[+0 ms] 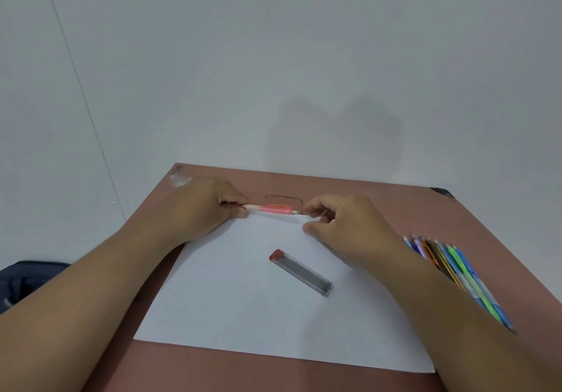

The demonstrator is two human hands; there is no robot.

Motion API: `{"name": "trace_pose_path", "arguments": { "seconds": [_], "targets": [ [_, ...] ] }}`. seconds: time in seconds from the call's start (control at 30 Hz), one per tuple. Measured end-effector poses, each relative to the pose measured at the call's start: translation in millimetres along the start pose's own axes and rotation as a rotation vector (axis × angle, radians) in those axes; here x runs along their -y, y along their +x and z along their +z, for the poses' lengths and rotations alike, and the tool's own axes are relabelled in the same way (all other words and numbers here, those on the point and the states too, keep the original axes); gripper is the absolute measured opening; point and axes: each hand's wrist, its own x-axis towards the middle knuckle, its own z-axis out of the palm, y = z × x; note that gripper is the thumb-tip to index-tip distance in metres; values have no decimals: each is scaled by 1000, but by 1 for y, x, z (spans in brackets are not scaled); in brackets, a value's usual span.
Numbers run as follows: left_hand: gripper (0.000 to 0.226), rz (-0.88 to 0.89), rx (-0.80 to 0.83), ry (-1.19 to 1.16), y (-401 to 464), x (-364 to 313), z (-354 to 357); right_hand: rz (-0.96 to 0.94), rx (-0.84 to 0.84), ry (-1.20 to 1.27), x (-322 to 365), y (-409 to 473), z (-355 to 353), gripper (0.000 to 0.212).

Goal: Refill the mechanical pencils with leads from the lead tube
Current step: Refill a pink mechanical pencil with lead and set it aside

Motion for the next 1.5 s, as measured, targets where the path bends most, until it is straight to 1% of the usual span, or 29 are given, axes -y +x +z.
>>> {"name": "trace_pose_path", "arguments": {
  "seconds": [0.1, 0.2, 0.33, 0.6, 0.73, 0.9, 1.13, 1.23, 1.33, 1.43, 1.5],
  "targets": [
    [13, 23, -9, 30, 0, 2, 0, -57, -66, 88, 2, 0, 2, 14],
    [13, 27, -6, 26, -2, -2, -2, -101, -89, 139, 7, -2, 4, 9],
    [13, 21, 5, -2, -2, -3, -3, -105, -82, 84, 7, -1, 7, 18],
    [12, 2, -9, 34, -2, -7, -3, -116, -96, 16, 8, -2, 4, 15],
    [13, 3, -15, 33, -3, -7, -4, -35, -121, -5, 7, -1, -4, 14],
    [15, -9, 8, -36, -3, -4, -2, 114, -72, -183, 3, 0, -10, 18],
    [11, -17, 19, -49, -1, -1, 1, 142, 67, -294, 4, 1, -9, 19],
    [14, -24, 20, -47, 0, 1, 2, 157, 83, -279, 4, 2, -10, 16],
    [19, -25, 13, -70, 1, 0, 2, 124, 11, -171, 4, 0, -11, 5],
    [23, -4, -18, -67, 1, -5, 2, 34, -86, 31, 7, -2, -9, 10],
    [26, 30, -57, -62, 1, -10, 4, -17, -103, 84, 10, -2, -6, 14]
  ]
}}
